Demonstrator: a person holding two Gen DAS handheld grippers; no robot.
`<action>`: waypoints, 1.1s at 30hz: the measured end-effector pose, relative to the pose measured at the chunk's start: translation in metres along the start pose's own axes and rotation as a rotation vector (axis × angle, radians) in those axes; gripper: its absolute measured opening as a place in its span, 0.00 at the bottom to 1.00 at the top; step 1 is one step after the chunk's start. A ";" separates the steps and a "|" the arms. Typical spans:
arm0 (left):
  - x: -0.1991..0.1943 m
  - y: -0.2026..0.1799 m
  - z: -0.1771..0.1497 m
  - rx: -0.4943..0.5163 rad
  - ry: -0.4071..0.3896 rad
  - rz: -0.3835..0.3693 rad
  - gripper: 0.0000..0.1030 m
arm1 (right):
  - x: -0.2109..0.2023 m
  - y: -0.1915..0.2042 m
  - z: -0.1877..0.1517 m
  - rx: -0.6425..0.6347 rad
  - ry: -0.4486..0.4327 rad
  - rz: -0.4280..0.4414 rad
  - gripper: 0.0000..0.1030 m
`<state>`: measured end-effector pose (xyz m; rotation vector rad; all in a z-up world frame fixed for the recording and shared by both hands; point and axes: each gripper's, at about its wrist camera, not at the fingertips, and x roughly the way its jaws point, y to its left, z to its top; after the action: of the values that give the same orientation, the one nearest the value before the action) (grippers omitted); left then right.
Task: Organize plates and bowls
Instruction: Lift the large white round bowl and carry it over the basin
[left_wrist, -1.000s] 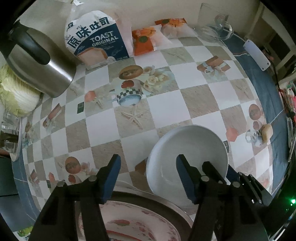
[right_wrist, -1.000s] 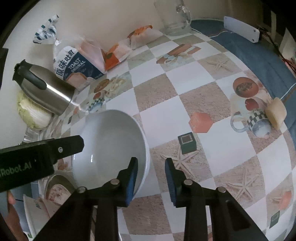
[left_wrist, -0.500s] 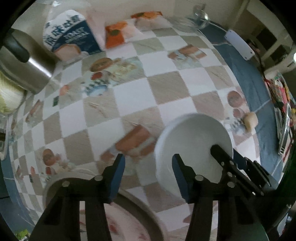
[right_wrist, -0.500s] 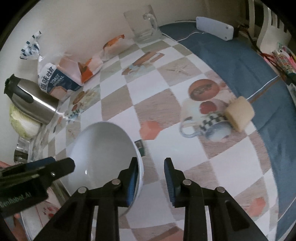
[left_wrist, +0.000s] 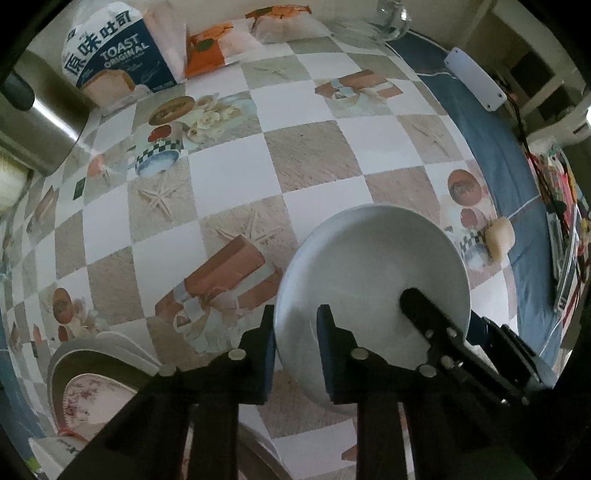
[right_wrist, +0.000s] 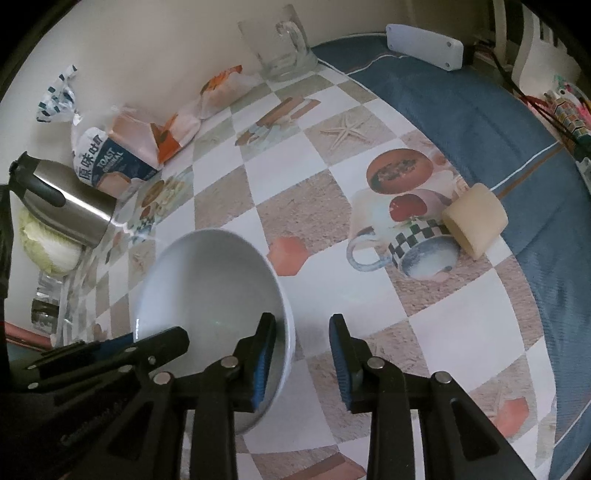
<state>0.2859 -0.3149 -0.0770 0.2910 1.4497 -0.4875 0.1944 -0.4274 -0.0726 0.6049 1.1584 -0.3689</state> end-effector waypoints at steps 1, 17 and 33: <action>0.001 0.001 0.001 -0.006 0.000 0.000 0.19 | 0.001 0.000 0.000 0.001 -0.004 -0.002 0.44; 0.004 0.007 -0.006 -0.045 -0.068 -0.058 0.11 | 0.004 0.012 -0.006 -0.018 -0.015 0.044 0.28; -0.082 0.018 -0.031 -0.080 -0.251 -0.150 0.11 | -0.069 0.041 -0.006 -0.072 -0.136 0.048 0.28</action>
<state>0.2634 -0.2731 -0.0007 0.0540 1.2471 -0.5643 0.1880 -0.3941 0.0009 0.5356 1.0214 -0.3215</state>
